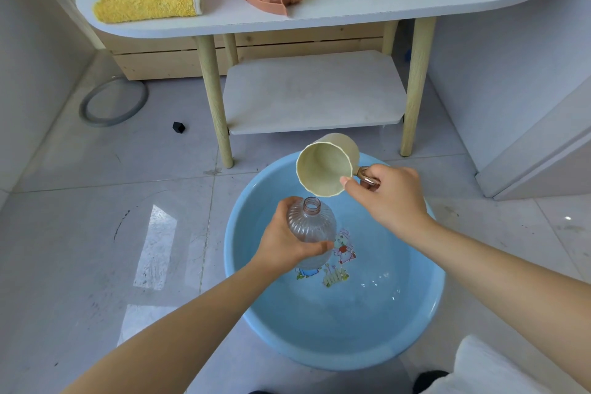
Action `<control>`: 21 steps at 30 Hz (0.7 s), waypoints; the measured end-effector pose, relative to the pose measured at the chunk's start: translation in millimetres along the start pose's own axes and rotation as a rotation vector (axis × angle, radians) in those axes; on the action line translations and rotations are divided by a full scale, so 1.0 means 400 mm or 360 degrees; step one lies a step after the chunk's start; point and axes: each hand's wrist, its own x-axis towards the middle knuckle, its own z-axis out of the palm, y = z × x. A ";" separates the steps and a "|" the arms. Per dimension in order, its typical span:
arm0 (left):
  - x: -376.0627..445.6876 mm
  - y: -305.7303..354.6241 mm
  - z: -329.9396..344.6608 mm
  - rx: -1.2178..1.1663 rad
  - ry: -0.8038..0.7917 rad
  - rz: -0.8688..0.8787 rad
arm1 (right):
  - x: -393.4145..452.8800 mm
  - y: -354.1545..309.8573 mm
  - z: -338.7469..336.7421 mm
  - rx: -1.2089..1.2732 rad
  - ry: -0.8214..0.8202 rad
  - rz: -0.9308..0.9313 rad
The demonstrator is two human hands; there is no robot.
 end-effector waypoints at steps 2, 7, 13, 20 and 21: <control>-0.001 0.002 0.000 -0.0002 0.0001 0.0000 | 0.001 0.002 0.002 -0.0053 0.0051 -0.0089; -0.002 0.007 0.000 0.0010 0.0000 -0.0003 | 0.003 0.009 0.011 -0.0204 0.0139 -0.0217; -0.001 0.006 0.003 0.0027 -0.0012 0.0020 | 0.006 0.004 0.006 -0.0298 0.0227 -0.0337; -0.007 0.001 -0.001 -0.0003 -0.0010 0.0006 | 0.012 0.003 0.006 -0.0321 0.0258 -0.0350; -0.008 0.003 -0.002 -0.0008 -0.0010 0.0006 | 0.012 0.003 0.006 -0.0329 0.0268 -0.0360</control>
